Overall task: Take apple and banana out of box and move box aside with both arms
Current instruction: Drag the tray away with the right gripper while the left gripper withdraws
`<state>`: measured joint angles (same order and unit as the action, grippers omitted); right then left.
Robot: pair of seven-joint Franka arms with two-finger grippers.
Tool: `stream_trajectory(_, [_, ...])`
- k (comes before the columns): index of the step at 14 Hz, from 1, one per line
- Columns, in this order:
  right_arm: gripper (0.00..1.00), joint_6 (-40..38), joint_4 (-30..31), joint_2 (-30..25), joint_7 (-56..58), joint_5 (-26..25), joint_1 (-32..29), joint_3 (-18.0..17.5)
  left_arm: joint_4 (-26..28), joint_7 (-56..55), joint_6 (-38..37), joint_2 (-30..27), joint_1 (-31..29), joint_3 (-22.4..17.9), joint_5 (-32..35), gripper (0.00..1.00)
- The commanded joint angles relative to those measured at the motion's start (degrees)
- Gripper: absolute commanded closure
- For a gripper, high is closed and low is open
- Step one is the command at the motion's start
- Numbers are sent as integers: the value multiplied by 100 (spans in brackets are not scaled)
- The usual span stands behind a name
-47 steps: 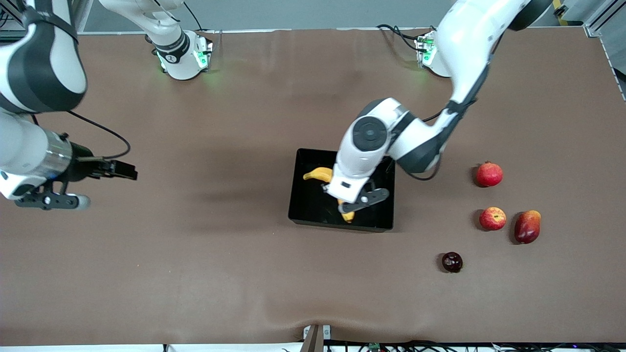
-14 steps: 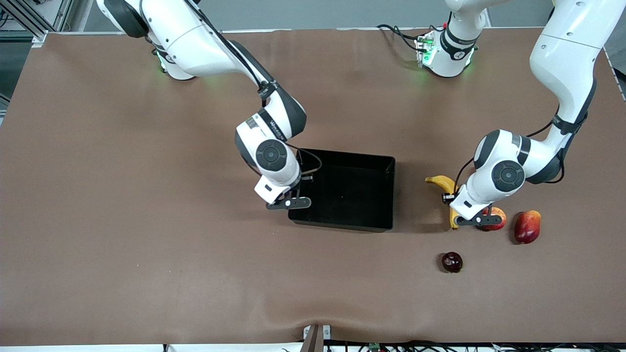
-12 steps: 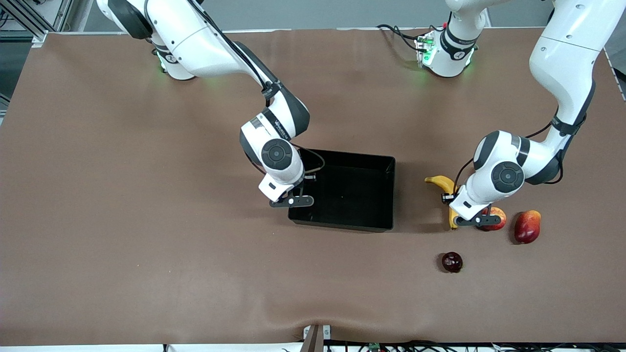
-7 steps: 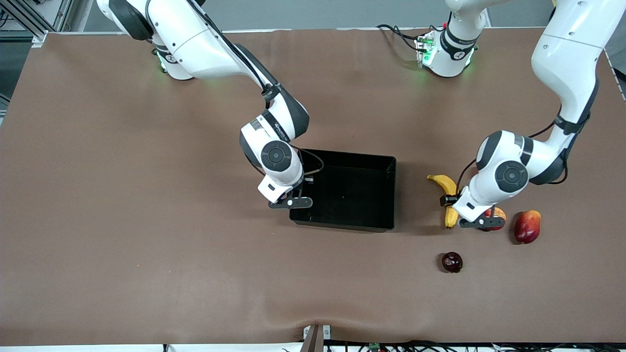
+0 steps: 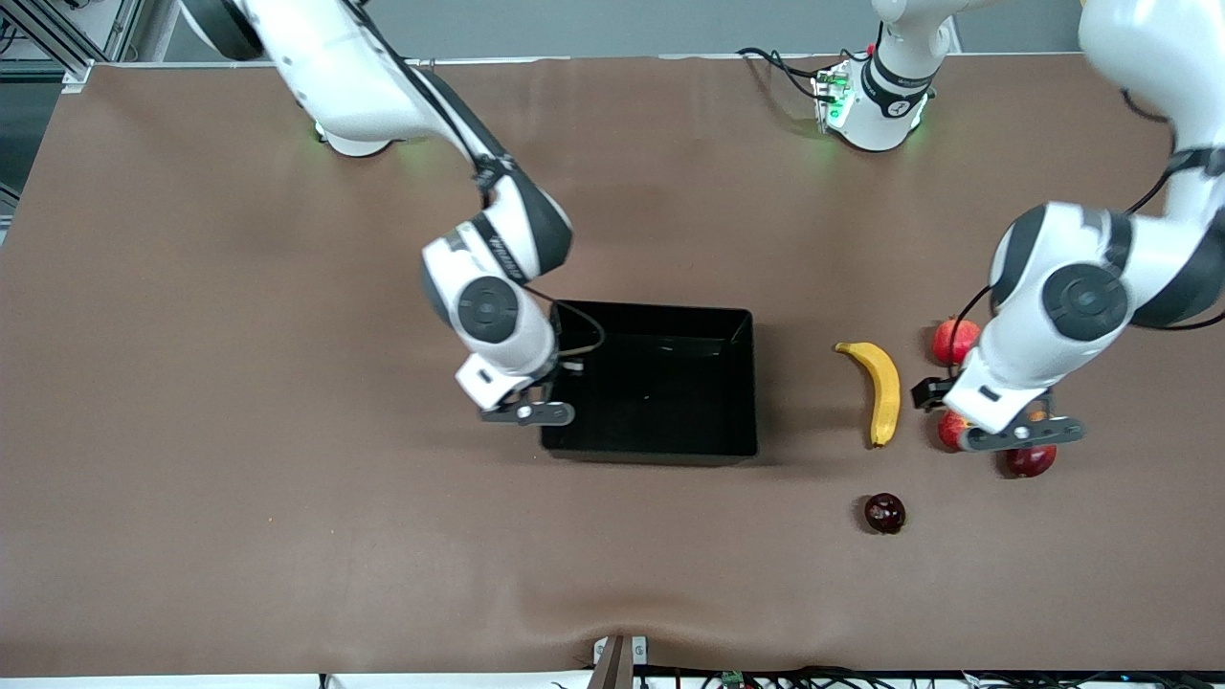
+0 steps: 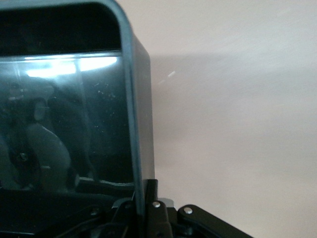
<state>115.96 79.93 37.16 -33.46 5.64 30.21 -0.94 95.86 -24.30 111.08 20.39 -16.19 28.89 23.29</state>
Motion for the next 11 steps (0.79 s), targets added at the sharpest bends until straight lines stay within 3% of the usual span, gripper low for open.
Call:
stream_trajectory(1, [100, -451, 181, -718, 93, 87, -846, -144, -977, 152, -1198, 8, -42, 117, -280, 0])
stream_trajectory(3, [100, -504, 321, -929, 758, 436, -1470, -144, -1480, 687, -1780, -26, -164, 117, -614, 0])
stream_trajectory(6, [100, -960, 488, -1079, 1568, 597, -2306, -117, -1561, 944, -2002, -430, -489, 117, -1036, 0])
stream_trajectory(11, [100, -900, 980, -1194, 2667, 44, -3326, -91, -1526, 1094, -2494, -1063, -516, 117, -1151, 0])
